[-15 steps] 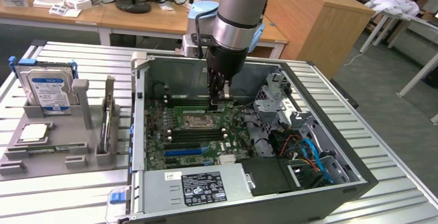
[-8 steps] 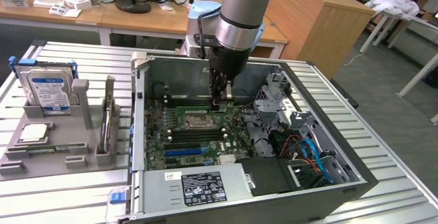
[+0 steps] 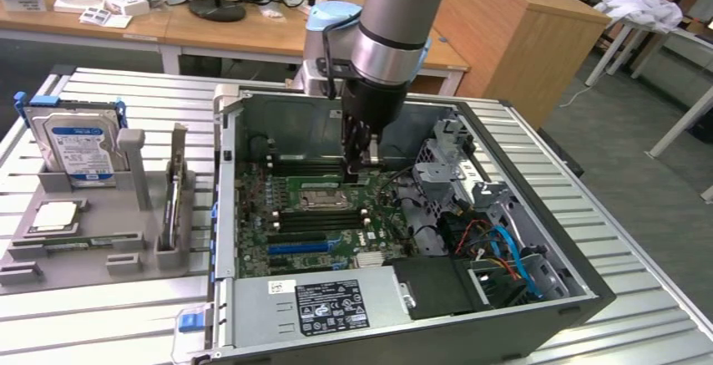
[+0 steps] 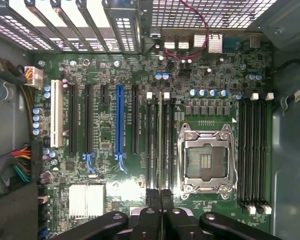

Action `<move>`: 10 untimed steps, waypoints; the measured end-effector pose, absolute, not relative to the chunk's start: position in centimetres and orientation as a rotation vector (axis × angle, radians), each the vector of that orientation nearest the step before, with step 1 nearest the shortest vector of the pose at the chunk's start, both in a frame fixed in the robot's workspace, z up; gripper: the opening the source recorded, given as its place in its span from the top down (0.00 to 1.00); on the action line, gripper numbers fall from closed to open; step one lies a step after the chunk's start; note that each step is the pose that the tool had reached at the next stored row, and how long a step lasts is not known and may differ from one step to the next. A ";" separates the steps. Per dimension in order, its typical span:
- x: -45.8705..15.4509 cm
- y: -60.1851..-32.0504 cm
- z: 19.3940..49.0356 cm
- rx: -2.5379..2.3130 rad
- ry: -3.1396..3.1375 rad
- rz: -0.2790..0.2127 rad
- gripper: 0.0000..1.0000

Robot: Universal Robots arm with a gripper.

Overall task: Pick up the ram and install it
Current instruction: 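Insert the ram into the slot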

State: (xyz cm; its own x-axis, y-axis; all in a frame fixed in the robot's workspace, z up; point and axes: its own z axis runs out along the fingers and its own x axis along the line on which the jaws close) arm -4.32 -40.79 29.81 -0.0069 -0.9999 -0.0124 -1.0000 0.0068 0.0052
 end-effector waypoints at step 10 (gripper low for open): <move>-4.3 -41.2 29.8 -2.210 2.225 0.019 0.88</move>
State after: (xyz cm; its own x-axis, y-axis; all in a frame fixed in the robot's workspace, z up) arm -4.32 -41.16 29.81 -0.0069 -0.9999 -0.0124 -1.0000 0.0068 0.0052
